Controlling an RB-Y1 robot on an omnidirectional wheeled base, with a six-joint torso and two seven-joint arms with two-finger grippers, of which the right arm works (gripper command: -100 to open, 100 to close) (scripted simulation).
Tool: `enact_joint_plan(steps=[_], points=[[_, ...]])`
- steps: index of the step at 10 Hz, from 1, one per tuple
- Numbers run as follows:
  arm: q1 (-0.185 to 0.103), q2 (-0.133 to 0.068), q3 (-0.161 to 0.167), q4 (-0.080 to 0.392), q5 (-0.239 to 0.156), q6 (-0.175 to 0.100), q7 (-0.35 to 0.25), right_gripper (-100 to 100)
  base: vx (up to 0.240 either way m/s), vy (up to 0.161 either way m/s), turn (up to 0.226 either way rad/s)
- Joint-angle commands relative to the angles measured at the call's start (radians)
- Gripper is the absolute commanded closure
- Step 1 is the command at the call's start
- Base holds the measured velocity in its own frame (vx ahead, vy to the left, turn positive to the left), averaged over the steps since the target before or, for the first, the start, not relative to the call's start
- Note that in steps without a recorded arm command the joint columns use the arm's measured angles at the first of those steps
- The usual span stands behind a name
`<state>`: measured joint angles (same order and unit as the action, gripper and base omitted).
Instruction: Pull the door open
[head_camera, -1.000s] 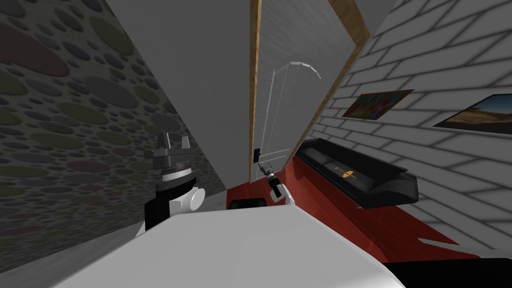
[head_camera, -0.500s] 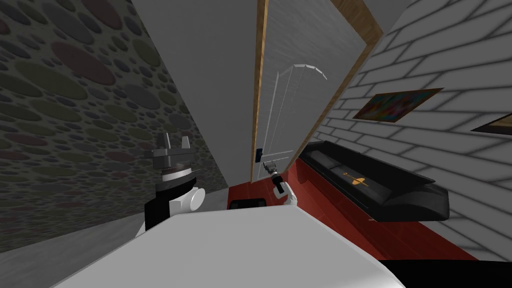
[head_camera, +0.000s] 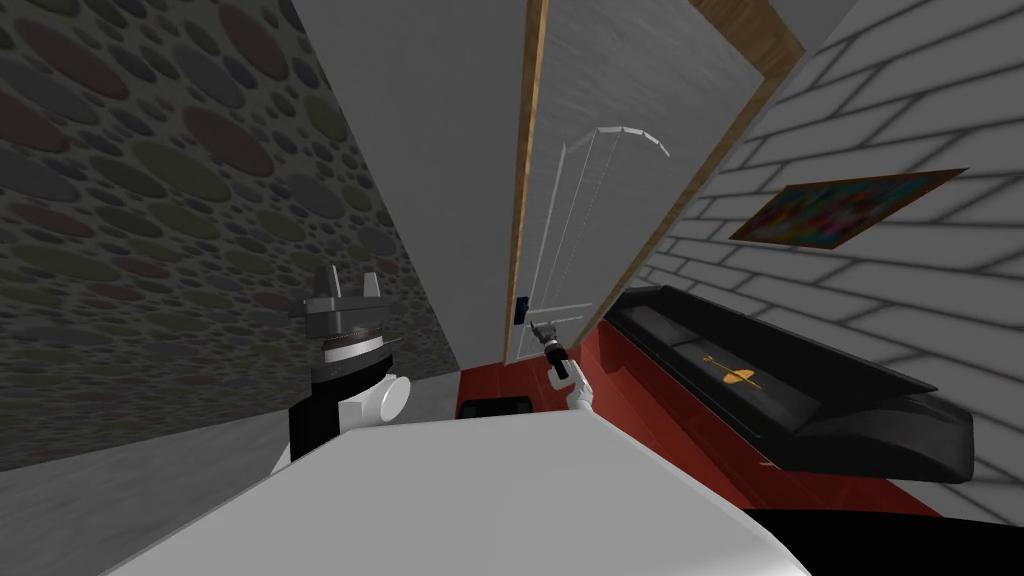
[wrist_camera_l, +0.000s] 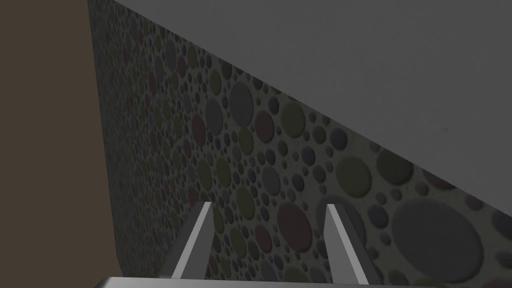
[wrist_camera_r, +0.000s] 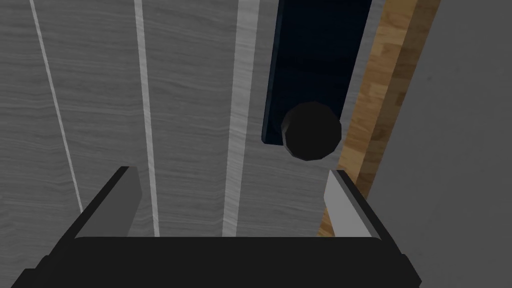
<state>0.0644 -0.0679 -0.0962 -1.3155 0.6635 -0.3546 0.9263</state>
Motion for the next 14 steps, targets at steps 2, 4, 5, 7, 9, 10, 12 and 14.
enact_joint_plan(steps=[2, 4, 5, 7, 9, 10, 12, 14], points=[[-0.036, 0.013, -0.037, 0.046, -0.008, -0.005, 0.024, -100, -0.015, -0.014, 0.049], [-0.068, 0.026, -0.069, 0.079, -0.015, -0.002, 0.042, -100, -0.017, -0.010, 0.124], [-0.084, 0.033, -0.084, 0.095, -0.018, -0.001, 0.051, -100, -0.010, -0.008, 0.097], [-0.131, 0.059, -0.119, 0.134, -0.026, 0.001, 0.073, -100, 0.012, -0.008, 0.190], [-0.174, 0.086, -0.139, 0.161, -0.032, 0.001, 0.090, -100, 0.055, -0.011, 0.122], [-0.187, 0.094, -0.142, 0.166, -0.033, 0.000, 0.093, -100, 0.104, -0.001, 0.139], [-0.189, 0.099, -0.138, 0.160, -0.033, 0.003, 0.093, -100, 0.111, 0.005, 0.070], [-0.189, 0.099, -0.138, 0.160, -0.033, 0.003, 0.093, 100, -0.020, 0.005, 0.002]])
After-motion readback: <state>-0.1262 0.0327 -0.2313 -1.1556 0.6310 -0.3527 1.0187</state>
